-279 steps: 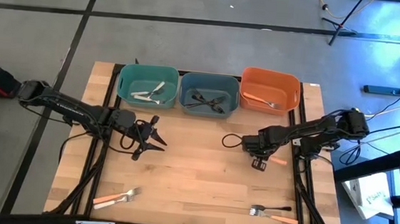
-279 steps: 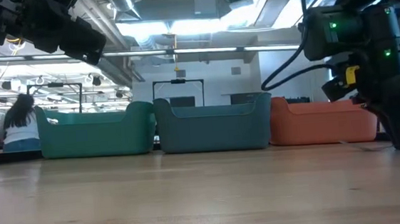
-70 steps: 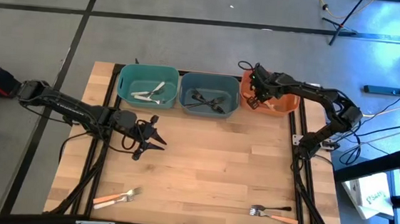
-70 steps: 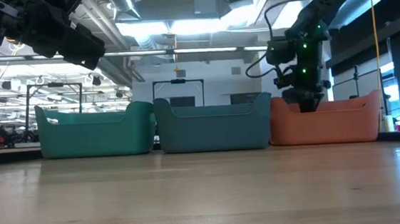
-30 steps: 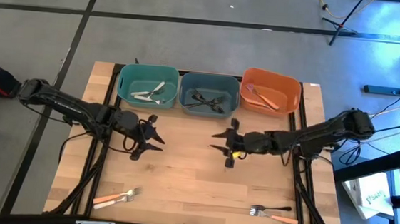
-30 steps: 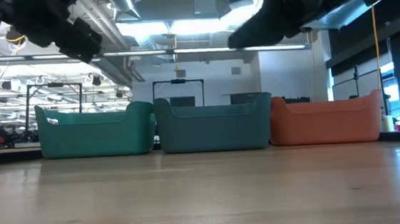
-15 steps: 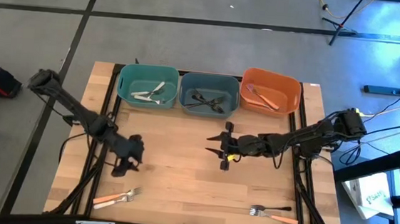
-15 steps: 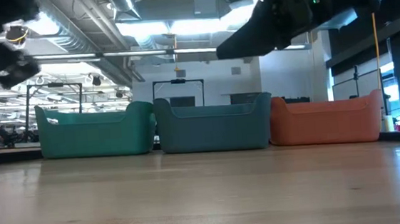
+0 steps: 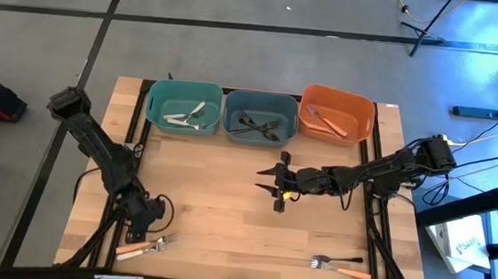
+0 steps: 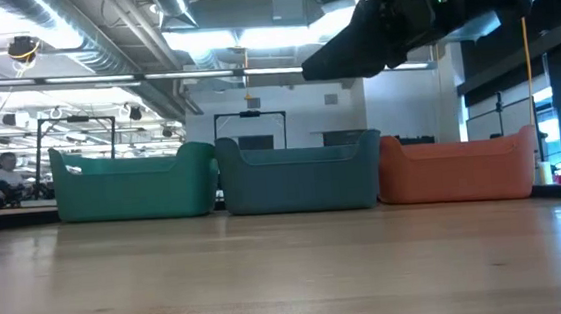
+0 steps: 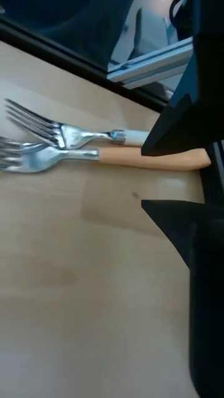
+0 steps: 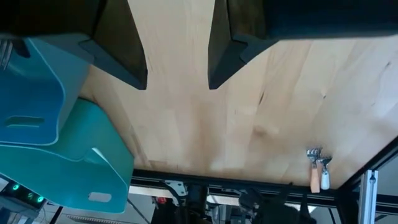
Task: Sort silverware by color (type)
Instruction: Put the left orange fork into the orange bin
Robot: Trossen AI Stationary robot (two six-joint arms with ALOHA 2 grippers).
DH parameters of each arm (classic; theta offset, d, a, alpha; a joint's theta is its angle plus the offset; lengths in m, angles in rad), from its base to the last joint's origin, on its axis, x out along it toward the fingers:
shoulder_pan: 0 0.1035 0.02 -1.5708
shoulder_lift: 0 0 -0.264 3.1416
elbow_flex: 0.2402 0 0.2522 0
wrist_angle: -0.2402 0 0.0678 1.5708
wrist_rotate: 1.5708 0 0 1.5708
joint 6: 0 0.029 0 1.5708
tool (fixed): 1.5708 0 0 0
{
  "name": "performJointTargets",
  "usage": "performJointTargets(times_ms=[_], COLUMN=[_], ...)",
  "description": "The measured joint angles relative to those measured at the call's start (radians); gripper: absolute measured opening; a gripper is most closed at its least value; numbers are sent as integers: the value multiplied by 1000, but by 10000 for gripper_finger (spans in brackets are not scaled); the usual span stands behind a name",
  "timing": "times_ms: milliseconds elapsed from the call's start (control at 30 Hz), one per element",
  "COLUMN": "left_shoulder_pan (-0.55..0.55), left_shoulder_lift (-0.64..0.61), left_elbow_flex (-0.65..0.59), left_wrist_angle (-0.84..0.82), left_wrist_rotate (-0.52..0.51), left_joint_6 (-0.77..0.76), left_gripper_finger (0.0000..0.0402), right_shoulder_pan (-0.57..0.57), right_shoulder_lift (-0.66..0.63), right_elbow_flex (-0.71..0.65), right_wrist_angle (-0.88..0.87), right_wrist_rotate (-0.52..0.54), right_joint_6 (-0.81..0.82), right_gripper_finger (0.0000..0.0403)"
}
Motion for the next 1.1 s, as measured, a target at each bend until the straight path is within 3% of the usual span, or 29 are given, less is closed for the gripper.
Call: performJointTargets(times_ms=[233,467,800,1100], left_shoulder_pan=[-41,-59,-83,-79], left_shoulder_lift=[96,158,221,239], left_elbow_flex=[0,0,1,4], left_wrist_angle=[144,209,259,216], left_wrist_rotate=[13,-45,-143,-153], left_joint_6=[-35,82,103,161], left_gripper_finger=[115,115,115,115], right_shoulder_pan=[0,0,-1,-1], right_shoulder_lift=[0,0,29,40], right_elbow_flex=[0,0,2,2], right_wrist_angle=[-1,-1,-3,1], right_wrist_rotate=[0,0,0,17], right_joint_6=[2,2,22,21], right_gripper_finger=[156,156,156,156])
